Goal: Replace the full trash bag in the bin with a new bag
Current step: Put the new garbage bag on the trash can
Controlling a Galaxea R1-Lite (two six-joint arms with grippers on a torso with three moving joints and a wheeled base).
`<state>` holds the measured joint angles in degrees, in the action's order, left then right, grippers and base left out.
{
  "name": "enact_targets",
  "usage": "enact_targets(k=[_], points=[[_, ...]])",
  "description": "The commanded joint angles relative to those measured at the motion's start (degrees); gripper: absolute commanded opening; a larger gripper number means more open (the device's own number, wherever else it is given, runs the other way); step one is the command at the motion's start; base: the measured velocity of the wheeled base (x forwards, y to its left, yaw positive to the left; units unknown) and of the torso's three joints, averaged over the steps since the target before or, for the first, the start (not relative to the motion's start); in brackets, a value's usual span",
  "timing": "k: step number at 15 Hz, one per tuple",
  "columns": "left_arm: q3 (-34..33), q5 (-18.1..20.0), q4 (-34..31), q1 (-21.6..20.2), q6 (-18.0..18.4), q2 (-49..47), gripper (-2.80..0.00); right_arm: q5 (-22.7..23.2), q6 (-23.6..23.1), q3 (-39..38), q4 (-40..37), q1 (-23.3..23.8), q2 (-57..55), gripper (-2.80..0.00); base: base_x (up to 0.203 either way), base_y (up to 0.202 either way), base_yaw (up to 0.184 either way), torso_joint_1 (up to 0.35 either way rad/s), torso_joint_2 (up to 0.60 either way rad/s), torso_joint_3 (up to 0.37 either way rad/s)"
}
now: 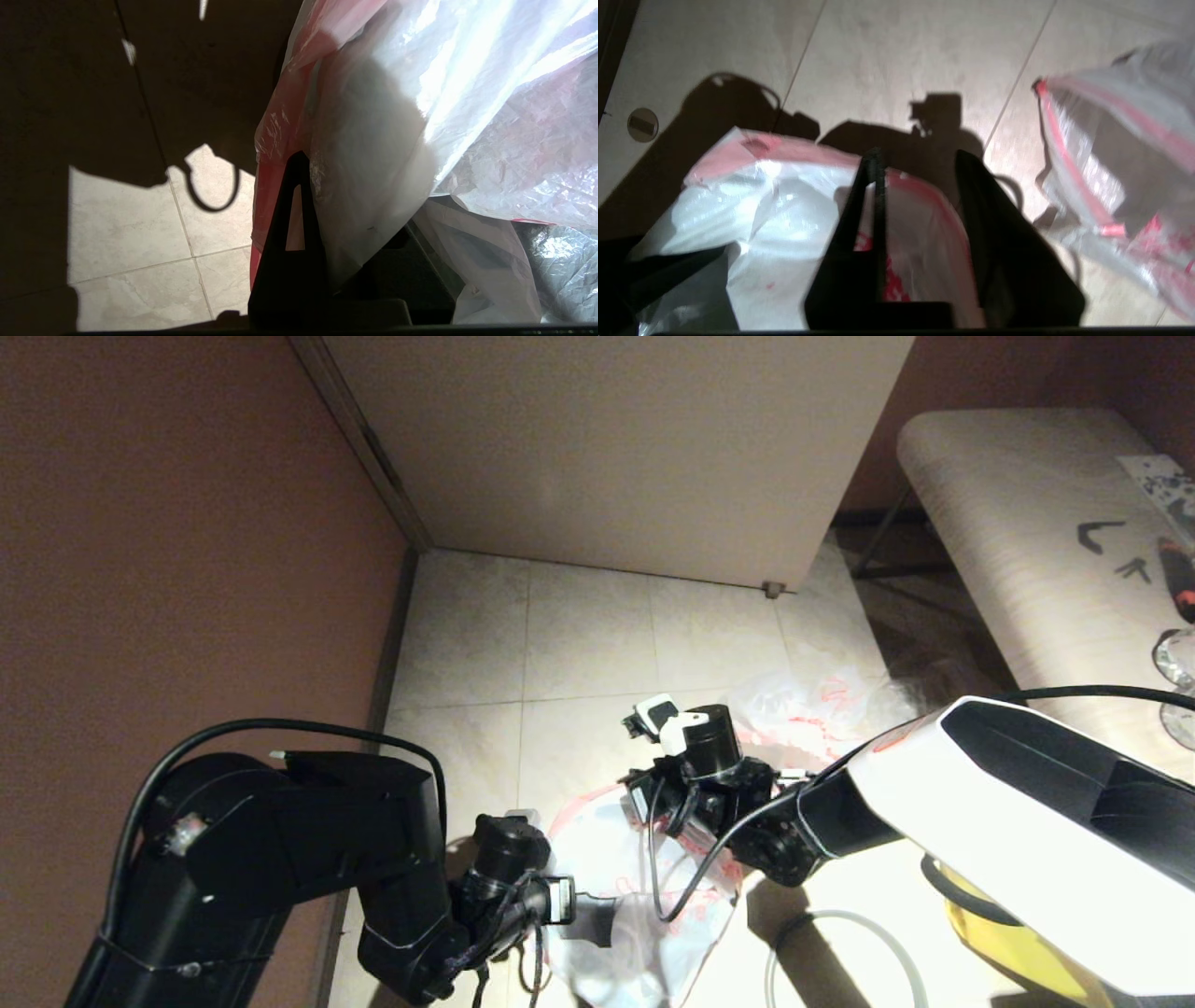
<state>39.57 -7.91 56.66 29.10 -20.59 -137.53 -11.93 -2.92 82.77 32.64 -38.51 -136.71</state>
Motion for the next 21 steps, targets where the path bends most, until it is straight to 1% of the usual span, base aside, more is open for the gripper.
enact_targets(k=[1,3,6,8,11,14,16,18,19,21], points=[[0.1,-0.1,0.3,0.0,-0.2,-0.1,-2.80,0.0,-2.0,-0.1,1.4,1.4,-1.2,0.00,0.000,0.000,0.000,0.000,0.00,0.000],[0.1,-0.1,0.3,0.0,-0.2,-0.1,-2.80,0.2,-2.6,-0.3,2.3,2.3,-1.8,0.00,0.000,0.000,0.000,0.000,0.00,0.000],[0.2,-0.1,0.3,0.0,-0.2,-0.4,-2.80,0.4,-2.5,-2.5,4.0,2.3,-1.3,0.00,0.000,0.000,0.000,0.000,0.00,0.000],[0.2,-0.2,0.3,0.0,-0.2,-0.5,-2.80,0.3,-2.5,-5.3,7.4,2.1,-0.7,0.00,0.000,0.000,0.000,0.000,0.00,0.000],[0.3,-0.2,0.3,0.0,-0.2,-0.5,-2.80,0.4,-2.5,-8.1,8.2,2.1,0.2,0.00,0.000,0.000,0.000,0.000,0.00,0.000],[0.4,-0.2,0.3,0.0,-0.2,-0.6,-2.80,0.4,-2.6,-8.5,8.9,2.4,-1.2,0.00,0.000,0.000,0.000,0.000,0.00,0.000],[0.4,-0.2,0.3,0.0,-0.2,-0.7,-2.80,0.4,-2.5,-9.7,11.1,2.4,-0.9,0.00,0.000,0.000,0.000,0.000,0.00,0.000],[0.4,-0.2,0.3,-0.1,-0.2,-0.6,-2.80,0.5,-3.3,-9.7,11.3,3.0,-2.4,0.00,0.000,0.000,0.000,0.000,0.00,0.000],[0.4,-0.2,0.3,0.0,-0.2,-0.6,-2.80,0.5,-3.6,-9.7,11.2,3.0,-2.4,-2.80,0.000,0.000,0.000,0.000,0.00,0.000],[0.4,-0.2,0.3,0.0,-0.2,-0.7,-2.80,1.2,-3.7,-9.7,11.2,2.9,-2.3,-2.80,0.000,0.000,0.000,0.000,0.00,0.000]])
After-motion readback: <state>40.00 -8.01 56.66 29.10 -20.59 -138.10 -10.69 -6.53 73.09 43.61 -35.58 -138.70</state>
